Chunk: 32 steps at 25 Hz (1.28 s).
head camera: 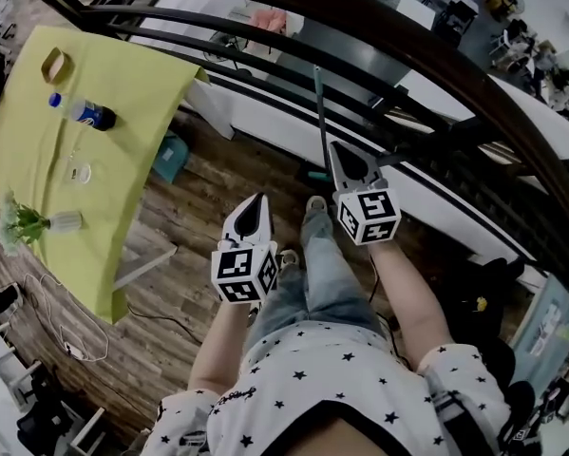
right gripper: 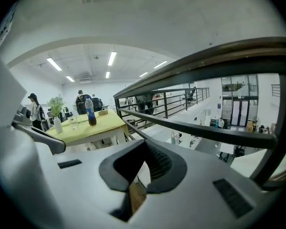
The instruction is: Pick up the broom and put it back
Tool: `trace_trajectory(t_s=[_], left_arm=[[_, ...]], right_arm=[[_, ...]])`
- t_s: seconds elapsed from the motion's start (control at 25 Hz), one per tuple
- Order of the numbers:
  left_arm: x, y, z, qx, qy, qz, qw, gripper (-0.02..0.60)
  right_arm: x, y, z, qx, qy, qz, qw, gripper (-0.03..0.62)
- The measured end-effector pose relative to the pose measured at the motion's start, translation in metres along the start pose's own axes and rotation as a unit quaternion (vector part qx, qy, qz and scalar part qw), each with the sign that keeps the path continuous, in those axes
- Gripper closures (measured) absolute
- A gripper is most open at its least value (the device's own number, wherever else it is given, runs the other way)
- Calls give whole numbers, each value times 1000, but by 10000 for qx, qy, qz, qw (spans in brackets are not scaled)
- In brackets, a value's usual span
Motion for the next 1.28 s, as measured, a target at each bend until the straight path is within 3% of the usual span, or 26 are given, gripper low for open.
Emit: trace_trajectory(t_s=[0.8,1.28], left_arm=[[-32,-82,2,-146,298,-294,9990,571],[-39,-110,6,-270,332,-259,9987,571]], right_arm=[[54,-134,55,-525,-41,198,9984,596],[78,-193,80,-844,51,213,9962,496]])
Point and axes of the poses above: the fingertips, and each gripper's own axes: y backward along the fingers, x to its right, z out of its underside, the point moved 9 cm from there along y, backward along the fingers, and after that the axes turned 14 degrees about y, right-handed, at the moved point
